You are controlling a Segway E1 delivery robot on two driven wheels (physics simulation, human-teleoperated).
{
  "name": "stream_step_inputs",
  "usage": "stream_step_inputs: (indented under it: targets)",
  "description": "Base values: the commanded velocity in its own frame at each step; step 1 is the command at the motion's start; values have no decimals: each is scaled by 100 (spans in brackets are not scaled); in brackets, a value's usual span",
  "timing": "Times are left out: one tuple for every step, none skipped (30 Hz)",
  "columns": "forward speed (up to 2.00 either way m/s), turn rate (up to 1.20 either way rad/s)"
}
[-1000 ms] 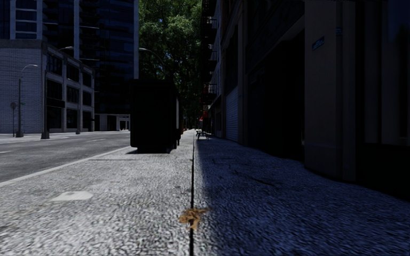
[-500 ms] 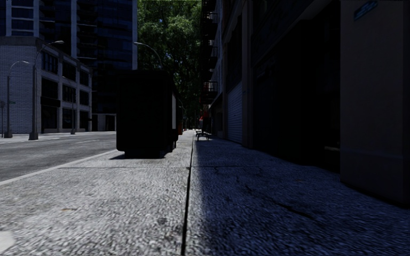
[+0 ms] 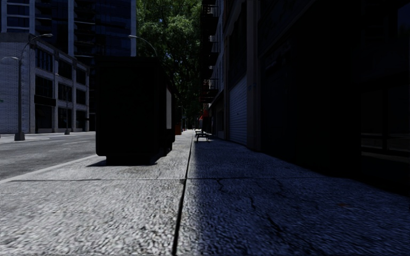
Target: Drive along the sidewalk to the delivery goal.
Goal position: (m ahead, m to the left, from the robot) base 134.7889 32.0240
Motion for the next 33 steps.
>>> stream_step_inputs:
  targets:
    - [200, 0]
    - [200, 0]
    - [200, 0]
    - [200, 0]
    - [200, 0]
    - [200, 0]
    - [200, 0]
    - [200, 0]
    - [200, 0]
    - [200, 0]
    - [200, 0]
    - [200, 0]
    - [200, 0]
    - [200, 0]
    - [200, 0]
    - [200, 0]
    - [200, 0]
    - [200, 0]
    - [200, 0]
    - [200, 0]
    - [200, 0]
    - [200, 0]
    - [200, 0]
    - [200, 0]
    - [200, 0]
    - [200, 0]
    - [200, 0]
    - [200, 0]
    - [200, 0]
    - [200, 0]
    - [200, 0]
    - [200, 0]
    - [200, 0]
